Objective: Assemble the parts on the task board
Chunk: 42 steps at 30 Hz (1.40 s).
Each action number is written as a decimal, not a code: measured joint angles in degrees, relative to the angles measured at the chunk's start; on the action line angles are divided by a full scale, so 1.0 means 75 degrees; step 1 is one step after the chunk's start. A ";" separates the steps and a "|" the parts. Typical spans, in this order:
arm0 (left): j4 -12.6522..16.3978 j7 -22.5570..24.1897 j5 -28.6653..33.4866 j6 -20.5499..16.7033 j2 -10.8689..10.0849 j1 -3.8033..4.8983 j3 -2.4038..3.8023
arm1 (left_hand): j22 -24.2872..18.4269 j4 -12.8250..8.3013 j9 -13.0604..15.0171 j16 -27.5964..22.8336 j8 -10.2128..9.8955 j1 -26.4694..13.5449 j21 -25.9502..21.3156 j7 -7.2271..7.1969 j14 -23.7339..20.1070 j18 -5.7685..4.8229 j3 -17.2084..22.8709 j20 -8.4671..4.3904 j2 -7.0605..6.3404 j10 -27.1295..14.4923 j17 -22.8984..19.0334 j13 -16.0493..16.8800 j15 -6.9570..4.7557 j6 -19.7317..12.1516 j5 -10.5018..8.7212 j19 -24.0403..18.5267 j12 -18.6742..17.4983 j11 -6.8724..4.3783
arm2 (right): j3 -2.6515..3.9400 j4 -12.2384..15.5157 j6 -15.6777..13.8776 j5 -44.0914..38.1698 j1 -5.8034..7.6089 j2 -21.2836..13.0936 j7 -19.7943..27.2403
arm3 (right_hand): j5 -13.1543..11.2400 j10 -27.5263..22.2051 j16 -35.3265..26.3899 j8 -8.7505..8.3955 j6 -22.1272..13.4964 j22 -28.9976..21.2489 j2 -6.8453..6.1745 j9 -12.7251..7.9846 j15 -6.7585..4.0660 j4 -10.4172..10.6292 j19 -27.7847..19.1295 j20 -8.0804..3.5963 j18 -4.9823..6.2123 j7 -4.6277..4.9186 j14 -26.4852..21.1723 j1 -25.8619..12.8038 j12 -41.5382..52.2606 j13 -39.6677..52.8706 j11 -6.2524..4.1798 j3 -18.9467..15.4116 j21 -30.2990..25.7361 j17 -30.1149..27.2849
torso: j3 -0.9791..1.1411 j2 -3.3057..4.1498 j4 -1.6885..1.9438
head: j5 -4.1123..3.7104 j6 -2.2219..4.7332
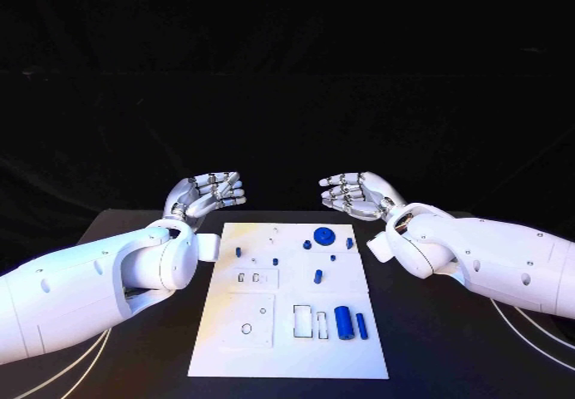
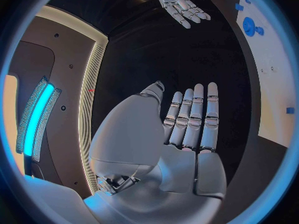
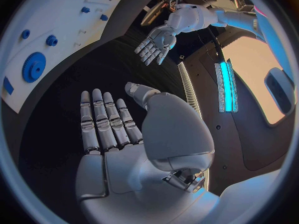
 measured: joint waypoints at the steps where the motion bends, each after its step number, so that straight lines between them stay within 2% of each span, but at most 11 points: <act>1: 0.0062 0.0000 -0.0006 0.0016 -0.0041 0.0009 0.0000 | -0.0002 -0.0001 0.0005 0.0062 0.0009 0.0058 0.0053 0.0031 0.0171 0.0000 0.0045 -0.0060 -0.0039 0.0154 0.0061 -0.0006 -0.0055 0.0087 0.0000 0.0155 0.0000 -0.0053 | 0.0000 -0.0019 -0.0011 -0.0155 0.0023 0.0000 -0.0019 | 0.0000 0.0150 0.0045 0.0033 0.0153 0.0017 0.0001 0.0024 -0.0040 -0.0021 0.0121 -0.0011 0.0090 0.0025 0.0161 -0.0001 0.0000 0.0000 -0.0032 0.0021 0.0056 0.0023 | -0.0007 0.0039 0.0005 | -0.0007 0.0010; 8: 0.0544 -0.0019 -0.0066 0.0141 -0.0319 0.0076 0.0029 | -0.0042 -0.0008 0.0005 0.0106 0.0009 0.0148 0.0084 0.0034 0.0502 0.0000 0.0220 -0.0206 -0.0129 0.0556 0.0240 -0.0007 -0.0174 0.0262 0.0000 0.0463 -0.0088 -0.0152 | 0.0010 -0.0181 0.0012 -0.1669 0.0239 0.0065 -0.0359 | -0.0032 0.1061 0.0349 0.0244 0.0943 0.0141 -0.0109 0.0134 -0.0332 -0.0090 0.0875 -0.0199 0.0115 0.0157 0.1204 0.0109 0.0000 0.0018 -0.0255 0.0178 0.0441 0.0182 | -0.0061 0.0308 0.0029 | -0.0062 0.0059; 14: 0.1046 -0.0043 -0.0095 0.0233 -0.0569 0.0101 0.0062 | -0.0056 -0.0011 0.0005 0.0107 0.0009 0.0179 0.0083 0.0027 0.0517 -0.0001 0.0260 -0.0221 -0.0160 0.0611 0.0270 -0.0007 -0.0189 0.0269 0.0000 0.0530 -0.0126 -0.0153 | 0.0042 -0.0184 0.0224 -0.3628 0.0395 0.0127 -0.1132 | -0.0061 0.1861 0.0934 0.0381 0.1437 0.0435 -0.0336 0.0217 -0.0723 -0.0106 0.1789 -0.0568 0.0193 0.0275 0.2439 0.0104 0.0000 0.0090 -0.0544 0.0162 0.1087 0.0556 | -0.0116 0.0535 0.0071 | -0.0127 0.0094; 15: 0.1116 -0.0048 -0.0098 0.0248 -0.0601 0.0106 0.0067 | -0.0062 -0.0011 0.0005 0.0107 0.0009 0.0179 0.0083 0.0027 0.0517 -0.0001 0.0260 -0.0221 -0.0160 0.0611 0.0271 -0.0013 -0.0189 0.0269 0.0000 0.0530 -0.0126 -0.0153 | 0.0043 -0.0177 0.0280 -0.3934 0.0415 0.0140 -0.1277 | -0.0061 0.1965 0.1079 0.0411 0.1506 0.0512 -0.0385 0.0228 -0.0796 -0.0134 0.1974 -0.0646 0.0233 0.0256 0.2674 0.0073 0.0000 0.0100 -0.0590 0.0130 0.1238 0.0663 | -0.0126 0.0578 0.0086 | -0.0138 0.0101; 16: 0.1183 -0.0054 -0.0100 0.0260 -0.0632 0.0111 0.0072 | -0.0062 -0.0011 0.0005 0.0106 0.0009 0.0179 0.0083 0.0027 0.0517 -0.0001 0.0260 -0.0221 -0.0160 0.0611 0.0271 -0.0014 -0.0189 0.0269 0.0000 0.0530 -0.0126 -0.0153 | 0.0047 -0.0172 0.0341 -0.4234 0.0435 0.0154 -0.1425 | -0.0061 0.2398 0.1800 0.0472 0.1770 0.0891 -0.0640 0.0283 -0.1092 -0.0079 0.2711 -0.0973 0.0233 0.0105 0.3641 -0.0006 -0.0011 0.0167 -0.0803 -0.0048 0.1919 0.1251 | -0.0132 0.0610 0.0097 | -0.0147 0.0106; 17: 0.1250 -0.0059 -0.0101 0.0273 -0.0664 0.0117 0.0076 | -0.0062 -0.0009 0.0005 0.0107 0.0009 0.0179 0.0083 0.0027 0.0517 -0.0001 0.0262 -0.0221 -0.0160 0.0611 0.0273 -0.0013 -0.0189 0.0269 0.0000 0.0530 -0.0133 -0.0153 | 0.0048 -0.0164 0.0406 -0.4521 0.0453 0.0167 -0.1562 | -0.0061 0.2561 0.2148 0.0490 0.1869 0.1059 -0.0756 0.0308 -0.1220 -0.0032 0.3018 -0.1113 0.0237 0.0029 0.4027 -0.0050 -0.0044 0.0208 -0.0897 -0.0110 0.2230 0.1539 | -0.0141 0.0639 0.0111 | -0.0159 0.0111; 19: 0.1375 -0.0074 -0.0102 0.0300 -0.0726 0.0135 0.0082 | -0.0064 0.0010 0.0005 0.0107 0.0009 0.0179 0.0083 0.0027 0.0517 -0.0001 0.0281 -0.0221 -0.0160 0.0610 0.0282 -0.0013 -0.0189 0.0269 0.0000 0.0530 -0.0173 -0.0153 | 0.0049 -0.0147 0.0554 -0.5141 0.0488 0.0201 -0.1870 | -0.0061 0.2691 0.2655 0.0499 0.1946 0.1281 -0.0833 0.0335 -0.1335 0.0043 0.3356 -0.1233 0.0237 -0.0049 0.4479 -0.0128 -0.0062 0.0267 -0.0982 -0.0187 0.2602 0.1959 | -0.0157 0.0712 0.0139 | -0.0188 0.0125; 23: 0.1586 -0.0102 -0.0101 0.0334 -0.0829 0.0180 0.0091 | -0.0074 0.0010 -0.0002 0.0106 0.0009 0.0172 0.0082 0.0027 0.0517 -0.0001 0.0281 -0.0221 -0.0167 0.0610 0.0289 -0.0013 -0.0189 0.0269 0.0000 0.0530 -0.0176 -0.0153 | 0.0052 -0.0130 0.0798 -0.6095 0.0539 0.0280 -0.2346 | -0.0061 0.2733 0.3649 0.0482 0.1964 0.1825 -0.0984 0.0385 -0.1409 0.0272 0.3669 -0.1350 0.0237 -0.0066 0.4704 -0.0185 -0.0220 0.0430 -0.1030 -0.0172 0.3290 0.2874 | -0.0188 0.0838 0.0188 | -0.0220 0.0161; 27: 0.1729 -0.0126 -0.0097 0.0363 -0.0884 0.0219 0.0097 | -0.0083 0.0010 -0.0002 0.0106 0.0009 0.0142 0.0082 0.0027 0.0517 -0.0001 0.0281 -0.0220 -0.0197 0.0610 0.0297 -0.0013 -0.0189 0.0269 -0.0028 0.0530 -0.0214 -0.0152 | 0.0054 -0.0146 0.0985 -0.6779 0.0565 0.0393 -0.2675 | -0.0061 0.2254 0.5715 0.0424 0.1818 0.4665 -0.1108 0.0481 -0.1342 0.0460 0.4541 -0.1341 -0.0120 -0.0088 0.4738 -0.0120 -0.0288 0.0639 -0.0944 -0.0268 0.5666 0.5036 | -0.0216 0.0942 0.0228 | -0.0247 0.0185; 32: 0.1827 -0.0154 -0.0094 0.0390 -0.0911 0.0244 0.0100 | -0.0090 0.0010 -0.0010 0.0106 0.0009 0.0134 0.0081 0.0027 0.0517 -0.0001 0.0281 -0.0220 -0.0204 0.0610 0.0304 -0.0013 -0.0189 0.0269 -0.0028 0.0530 -0.0214 -0.0152 | 0.0056 -0.0198 0.1203 -0.7335 0.0574 0.0523 -0.2929 | -0.0030 0.1832 0.7575 0.0499 0.1712 0.7176 -0.1167 0.0601 -0.1326 0.0588 0.5194 -0.1284 -0.0372 -0.0077 0.4842 -0.0060 -0.0086 0.0865 -0.0934 -0.0396 0.7632 0.6983 | -0.0240 0.1052 0.0265 | -0.0270 0.0194; 42: 0.1861 -0.0198 -0.0090 0.0426 -0.0938 0.0264 0.0102 | -0.0106 0.0010 -0.0017 0.0083 -0.0021 0.0104 0.0081 0.0055 0.0517 -0.0001 0.0281 -0.0220 -0.0234 0.0637 0.0316 -0.0020 -0.0188 0.0297 -0.0028 0.0529 -0.0272 -0.0125 | 0.0050 -0.0282 0.1500 -0.7748 0.0557 0.0652 -0.3138 | 0.0048 0.1684 0.8573 0.0589 0.1700 0.8726 -0.1125 0.0711 -0.1301 0.0683 0.5633 -0.1195 -0.0606 -0.0078 0.4867 0.0063 0.0085 0.1039 -0.0892 -0.0381 0.8744 0.8085 | -0.0264 0.1175 0.0300 | -0.0286 0.0204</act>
